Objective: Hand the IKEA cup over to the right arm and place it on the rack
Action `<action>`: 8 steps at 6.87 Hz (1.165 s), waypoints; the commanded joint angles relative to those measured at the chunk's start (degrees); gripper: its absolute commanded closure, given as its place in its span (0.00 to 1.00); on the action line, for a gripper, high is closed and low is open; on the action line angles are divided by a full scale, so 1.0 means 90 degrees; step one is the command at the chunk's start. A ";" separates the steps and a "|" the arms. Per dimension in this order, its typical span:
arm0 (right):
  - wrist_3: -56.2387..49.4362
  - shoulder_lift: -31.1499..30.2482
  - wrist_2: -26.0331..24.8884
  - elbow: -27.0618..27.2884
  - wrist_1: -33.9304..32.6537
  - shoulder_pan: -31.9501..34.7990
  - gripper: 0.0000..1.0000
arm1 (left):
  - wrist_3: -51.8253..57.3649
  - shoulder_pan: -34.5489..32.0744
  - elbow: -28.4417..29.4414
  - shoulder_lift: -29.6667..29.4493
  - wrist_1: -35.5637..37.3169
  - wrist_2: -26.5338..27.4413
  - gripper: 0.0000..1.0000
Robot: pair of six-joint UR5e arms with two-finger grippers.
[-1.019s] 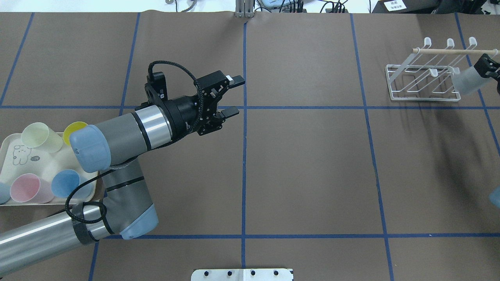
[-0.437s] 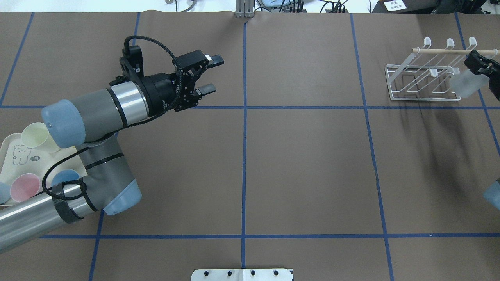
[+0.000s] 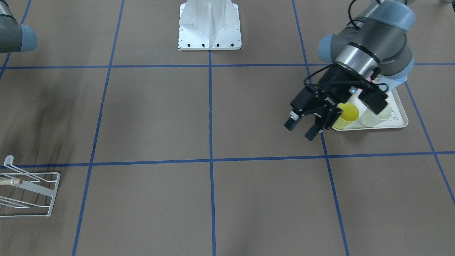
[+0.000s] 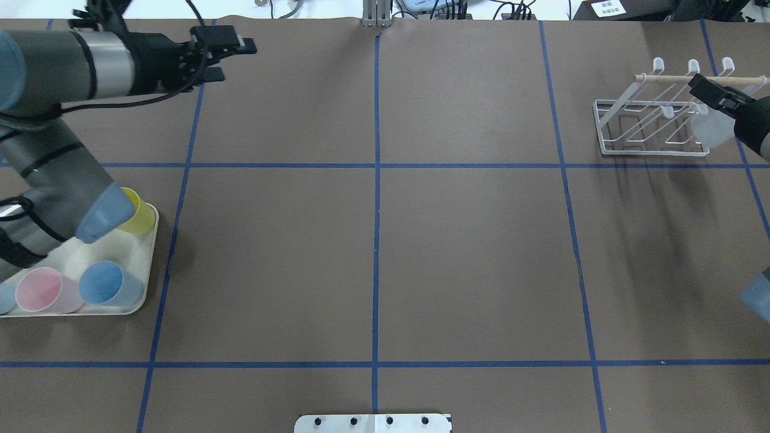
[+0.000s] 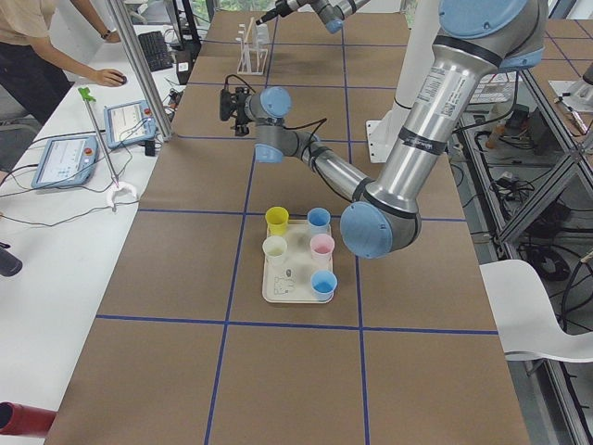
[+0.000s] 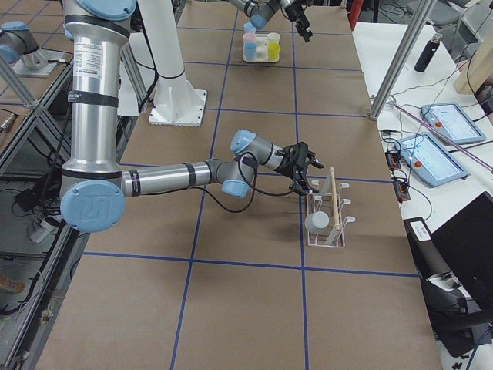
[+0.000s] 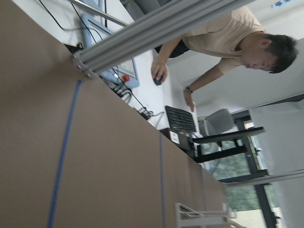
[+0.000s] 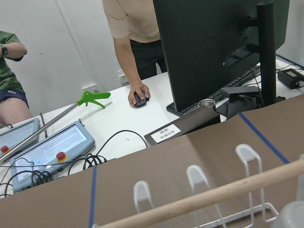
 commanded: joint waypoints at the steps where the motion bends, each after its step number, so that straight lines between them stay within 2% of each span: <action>1: 0.0118 0.0001 0.0758 0.0262 0.0000 0.0005 0.00 | 0.2708 -0.0969 -0.0508 0.0896 0.1629 -0.0937 0.01; 2: 0.0254 0.0011 0.1032 0.0281 0.0009 -0.0005 0.00 | 0.3928 -0.1030 -0.0888 0.1440 0.2536 -0.0929 0.01; 3: 0.0323 0.0030 0.1267 0.0320 0.0009 -0.0025 0.00 | 0.4839 -0.1030 -0.1307 0.2277 0.3203 -0.0948 0.01; 4: 0.0323 0.0176 0.1462 0.0311 0.0000 -0.0073 0.00 | 0.5670 -0.1021 -0.1418 0.3252 0.3306 -0.0997 0.01; 6: 0.0460 0.0313 0.1660 0.0301 0.0000 -0.0180 0.00 | 0.5854 -0.1040 -0.1652 0.4253 0.3230 -0.1698 0.01; 7: 0.0470 0.0333 0.1718 0.0301 0.0000 -0.0268 0.00 | 0.5854 -0.1021 -0.1905 0.4732 0.3191 -0.1739 0.01; 8: 0.0673 0.0382 0.1699 0.0262 0.0000 -0.0395 0.00 | 0.5845 -0.0982 -0.1733 0.4843 0.3200 -0.1749 0.01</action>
